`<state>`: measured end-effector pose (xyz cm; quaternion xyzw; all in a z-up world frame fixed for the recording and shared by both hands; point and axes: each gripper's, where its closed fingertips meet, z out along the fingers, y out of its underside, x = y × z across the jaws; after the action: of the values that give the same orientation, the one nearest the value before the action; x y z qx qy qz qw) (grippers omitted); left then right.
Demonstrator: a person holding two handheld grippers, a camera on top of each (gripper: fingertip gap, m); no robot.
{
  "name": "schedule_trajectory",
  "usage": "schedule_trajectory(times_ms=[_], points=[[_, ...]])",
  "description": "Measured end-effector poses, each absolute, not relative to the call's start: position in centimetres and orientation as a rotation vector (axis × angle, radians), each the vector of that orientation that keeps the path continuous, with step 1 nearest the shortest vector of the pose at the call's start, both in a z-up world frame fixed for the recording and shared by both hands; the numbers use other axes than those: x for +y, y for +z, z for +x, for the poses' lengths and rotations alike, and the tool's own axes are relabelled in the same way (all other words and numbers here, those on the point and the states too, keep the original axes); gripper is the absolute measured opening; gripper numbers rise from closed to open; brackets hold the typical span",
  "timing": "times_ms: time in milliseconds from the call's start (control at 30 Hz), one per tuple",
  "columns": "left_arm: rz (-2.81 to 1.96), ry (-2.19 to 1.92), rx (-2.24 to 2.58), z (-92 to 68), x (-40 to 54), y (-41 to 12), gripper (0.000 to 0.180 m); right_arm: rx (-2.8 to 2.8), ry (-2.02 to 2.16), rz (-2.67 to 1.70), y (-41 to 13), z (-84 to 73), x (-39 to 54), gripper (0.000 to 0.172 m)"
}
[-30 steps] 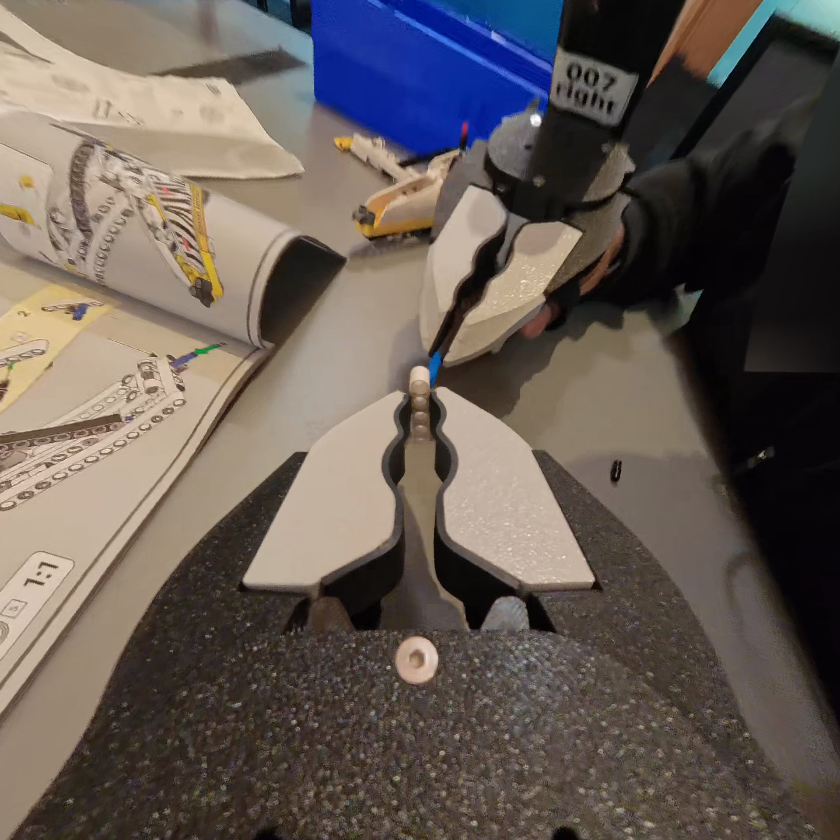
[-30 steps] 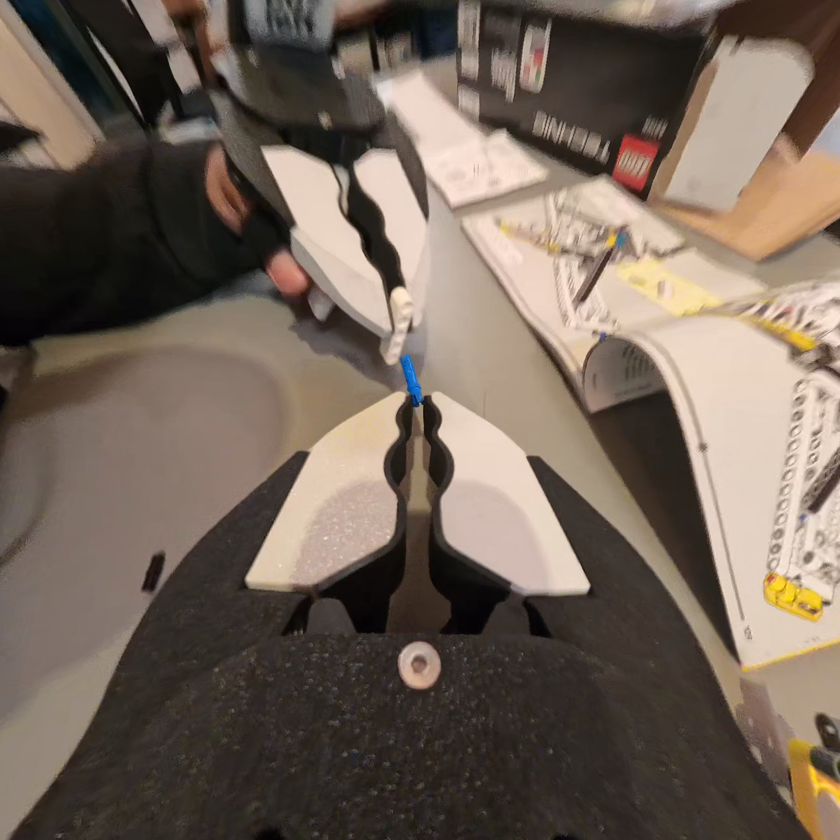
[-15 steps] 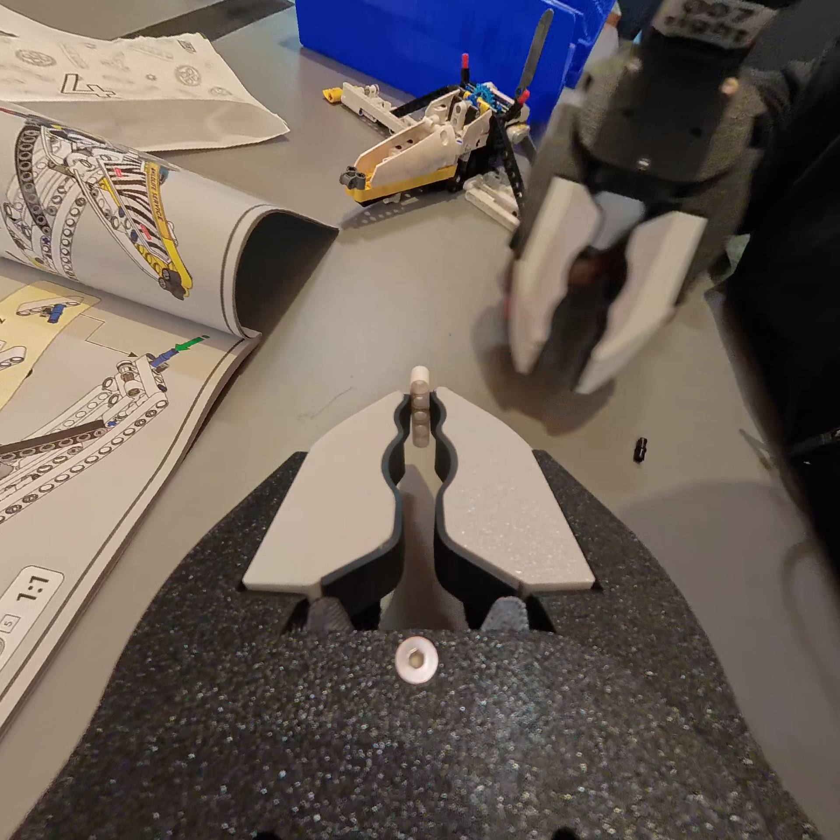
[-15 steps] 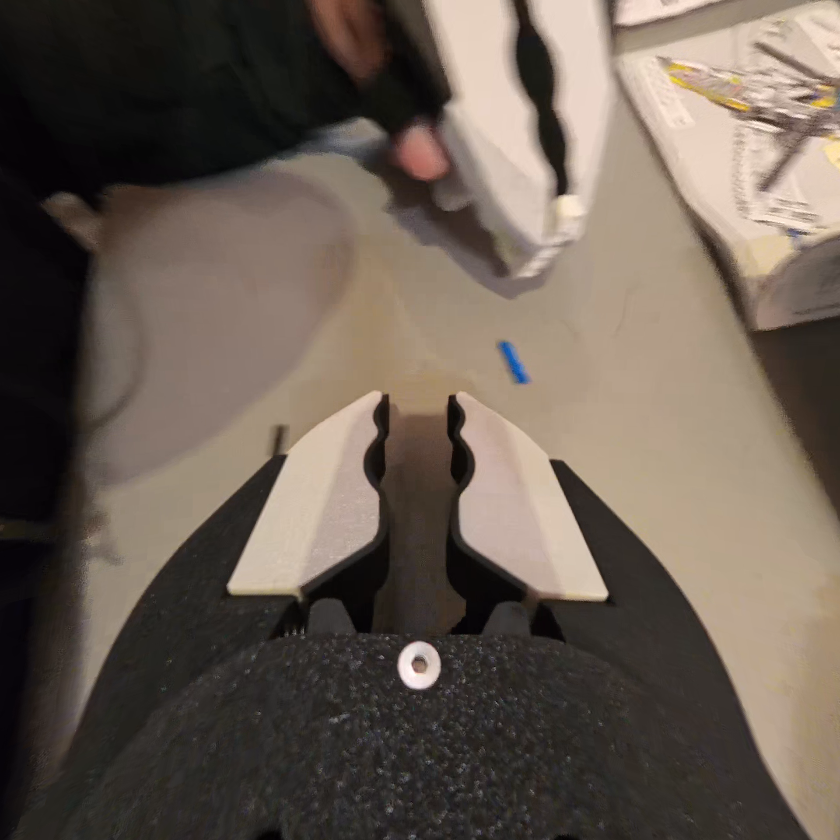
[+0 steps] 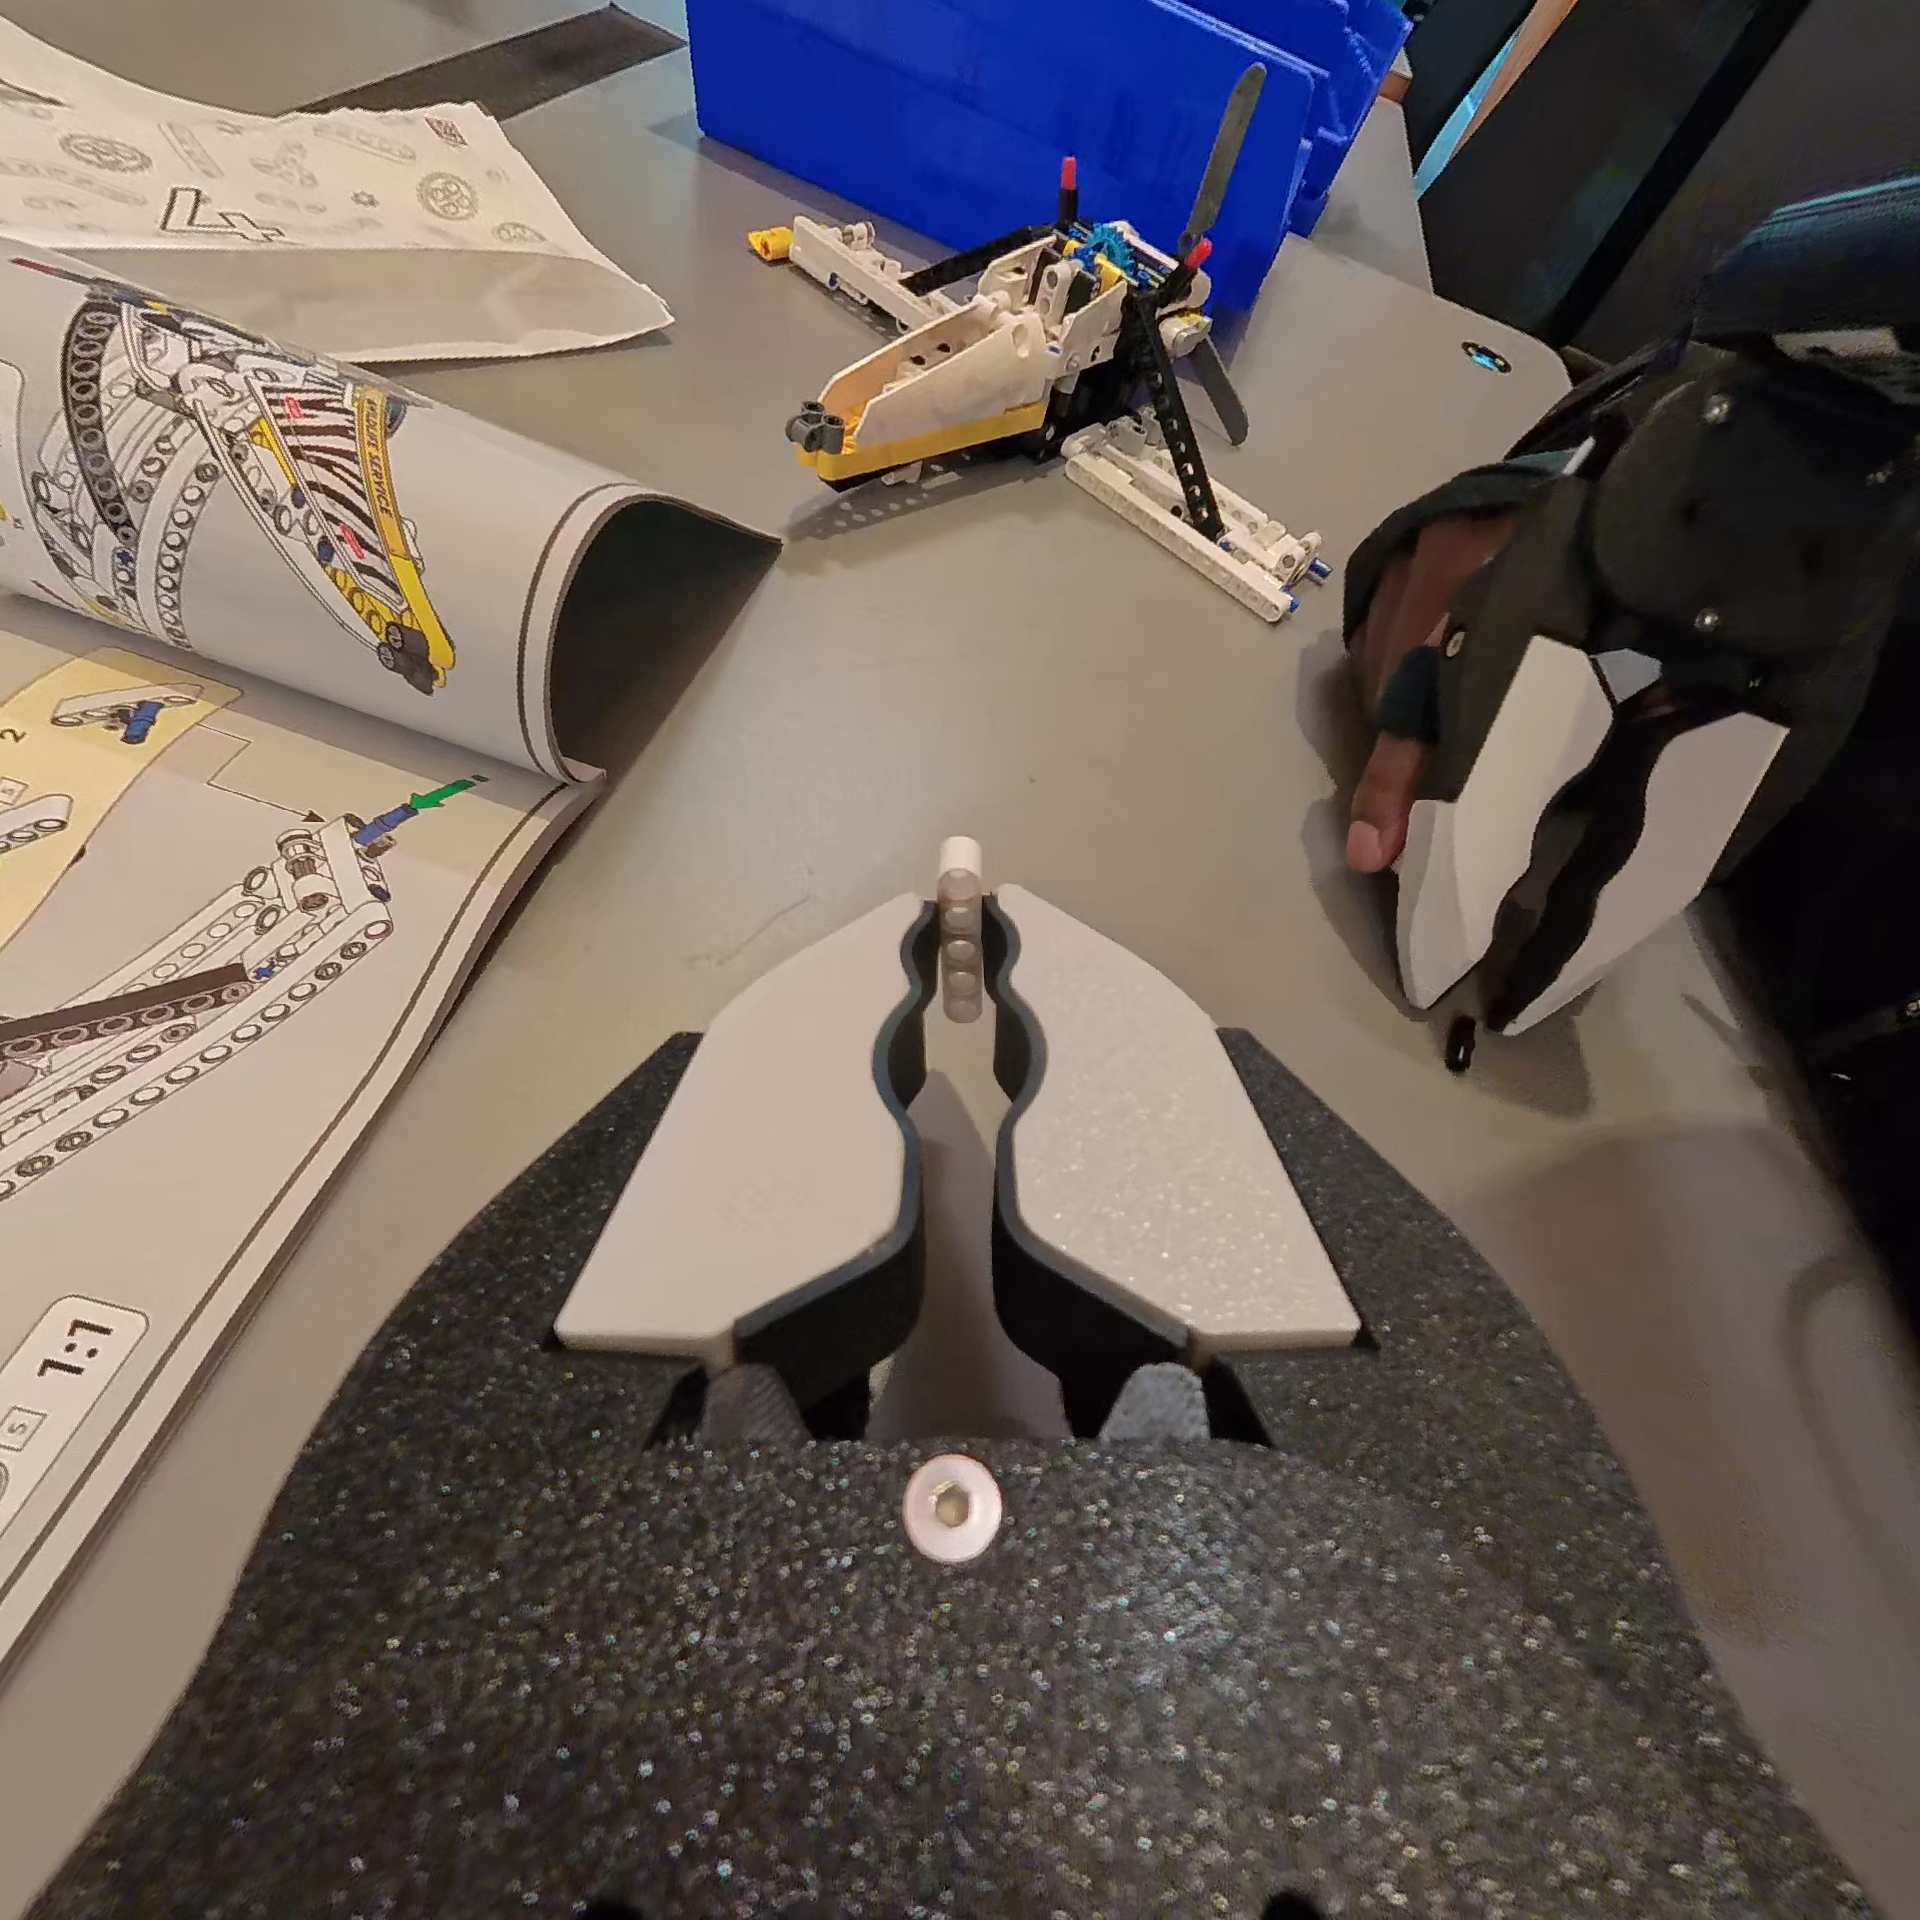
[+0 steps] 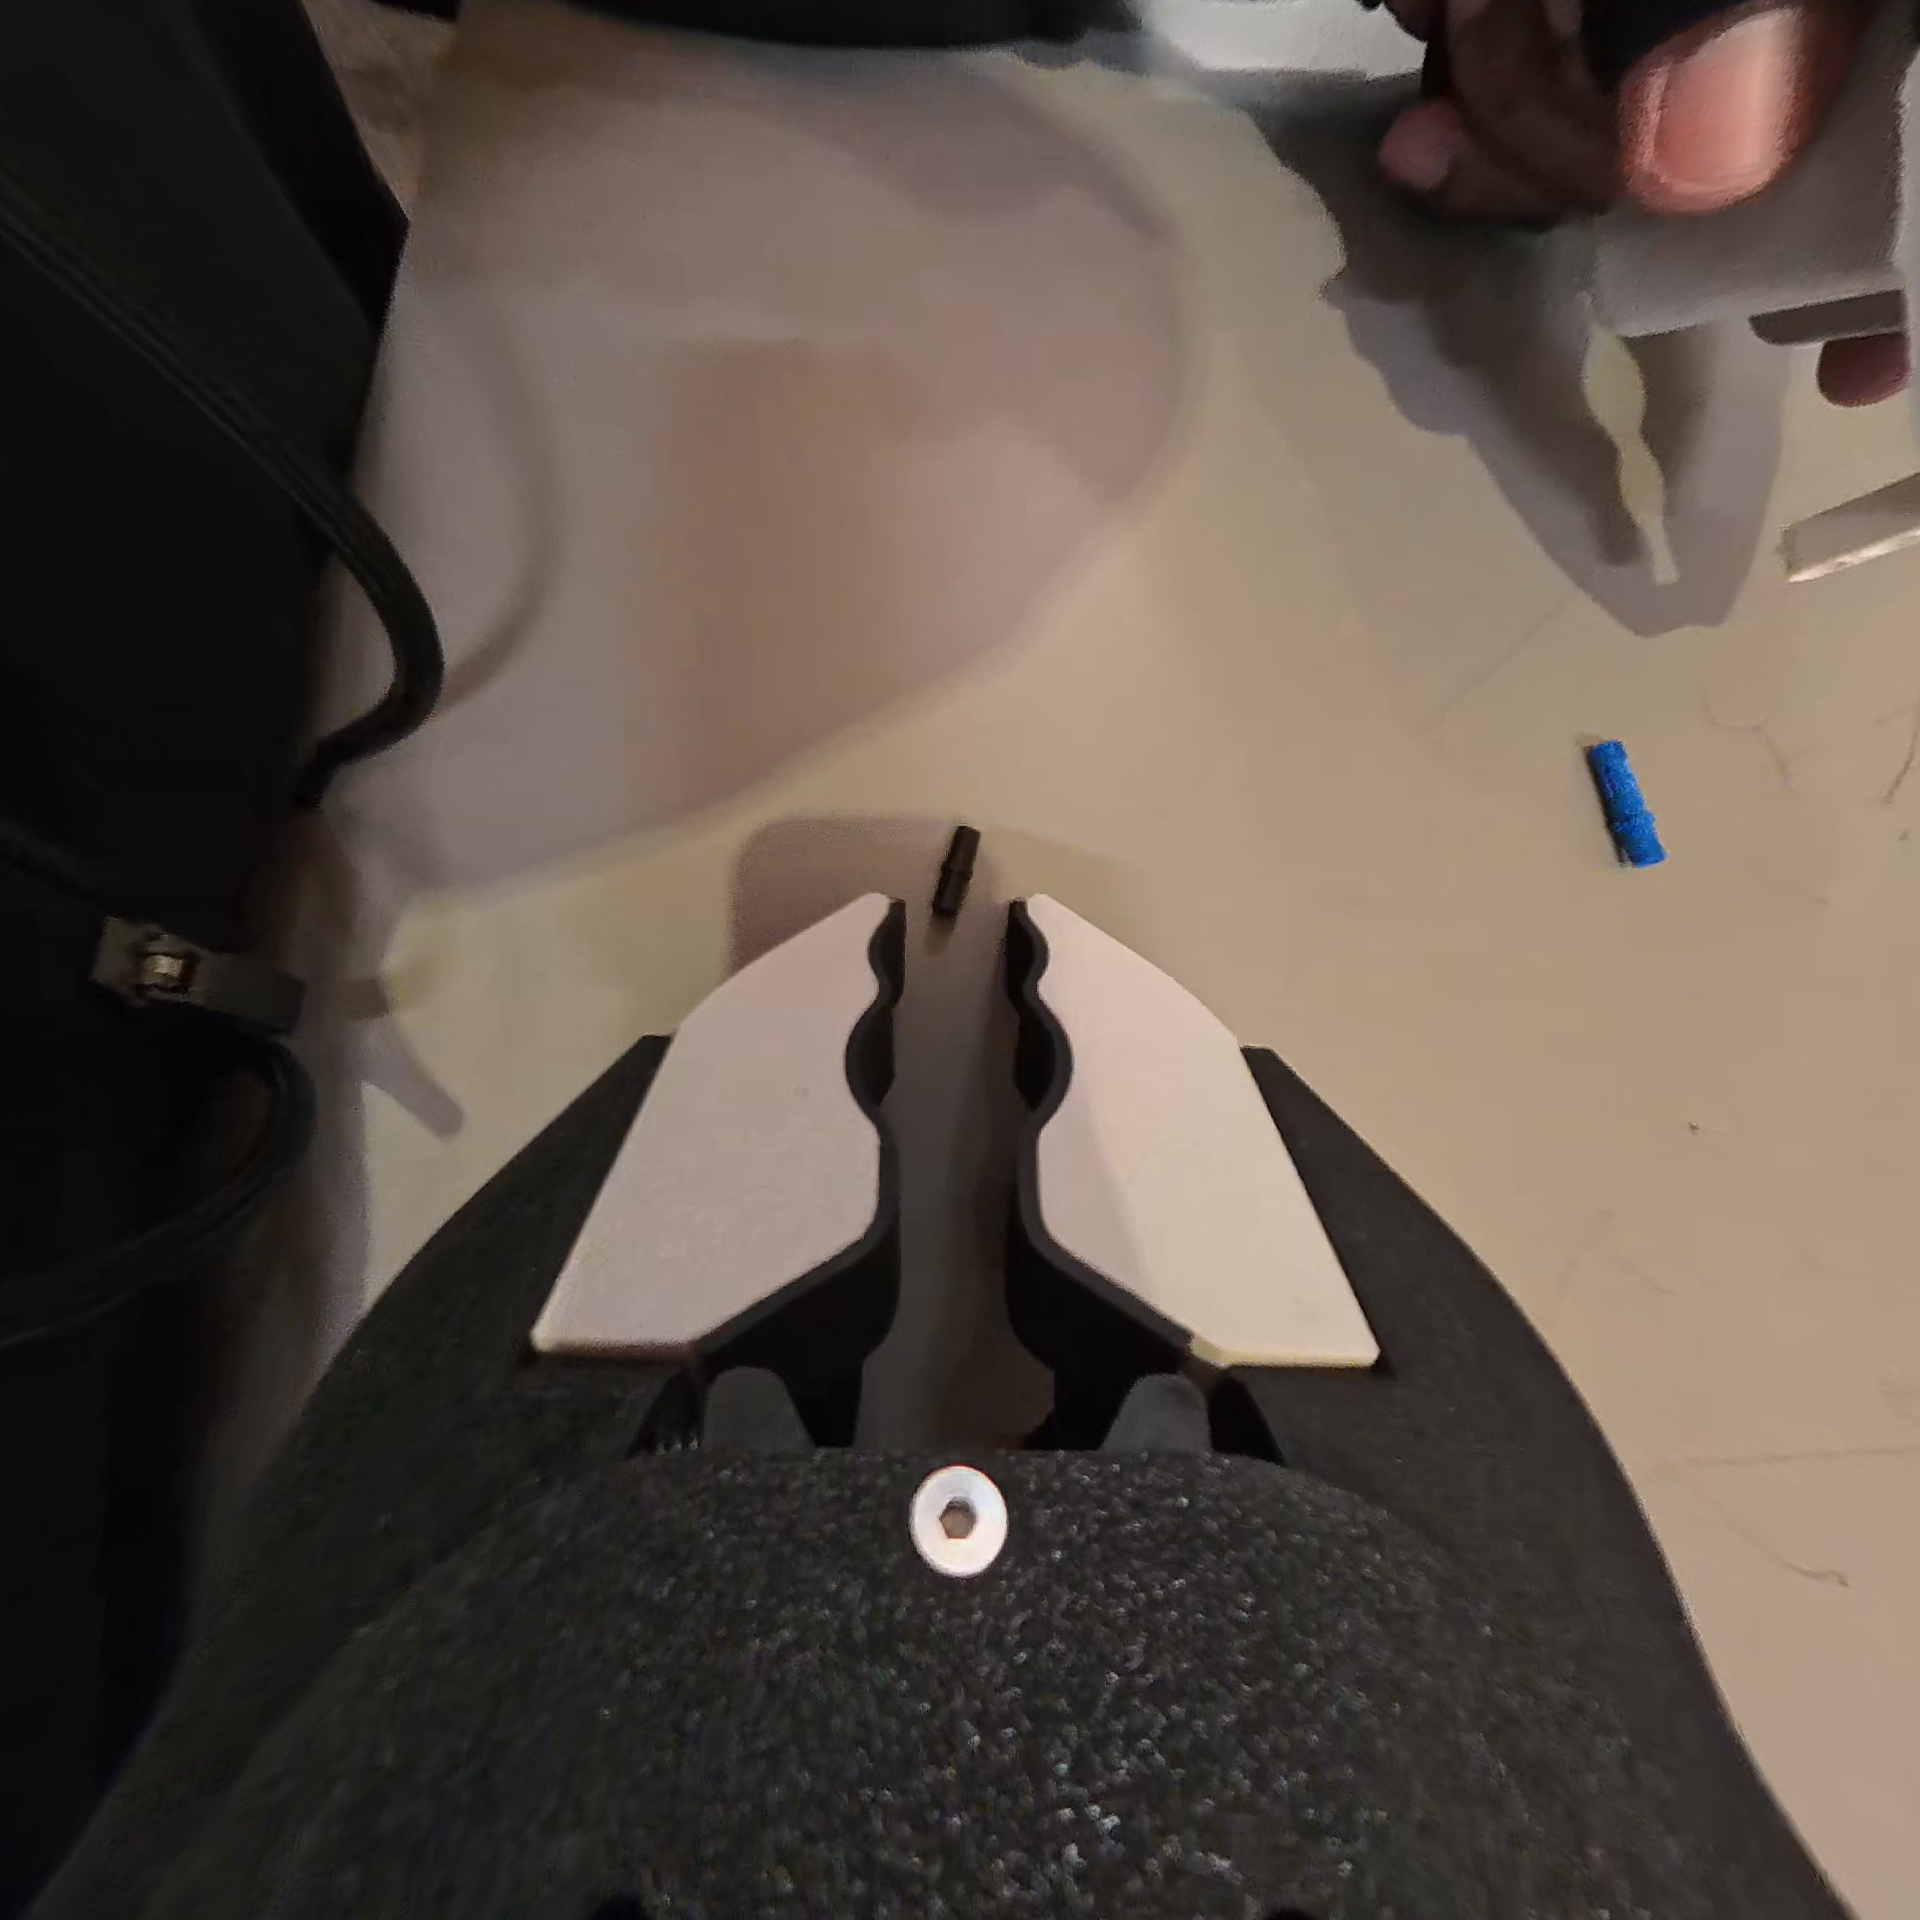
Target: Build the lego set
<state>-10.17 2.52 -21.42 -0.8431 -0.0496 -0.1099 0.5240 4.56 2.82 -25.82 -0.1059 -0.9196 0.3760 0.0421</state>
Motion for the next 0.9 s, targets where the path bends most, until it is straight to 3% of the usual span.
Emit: schedule_trajectory(times_ms=[200, 333, 567, 900], points=[[-2.02, -0.264, -0.108, -10.0, 2.6, -21.4, 0.007, -2.803, 1.126, -0.334, -26.0, 4.1, 2.2, 0.005], [-1.988, -0.294, -0.105, -10.0, 2.5, -21.0, 0.007, -2.744, 1.159, -0.387, -25.4, 2.6, 2.0, 0.004], [-1.833, -0.421, -0.122, -10.0, 2.0, -18.9, 0.007, -2.296, 1.638, -0.723, -19.8, -6.9, 2.3, 0.004], [-1.783, -0.515, -0.057, -8.4, 2.2, -18.2, 0.007, -2.249, 1.705, -0.684, -19.1, -8.2, 2.3, 0.004]])
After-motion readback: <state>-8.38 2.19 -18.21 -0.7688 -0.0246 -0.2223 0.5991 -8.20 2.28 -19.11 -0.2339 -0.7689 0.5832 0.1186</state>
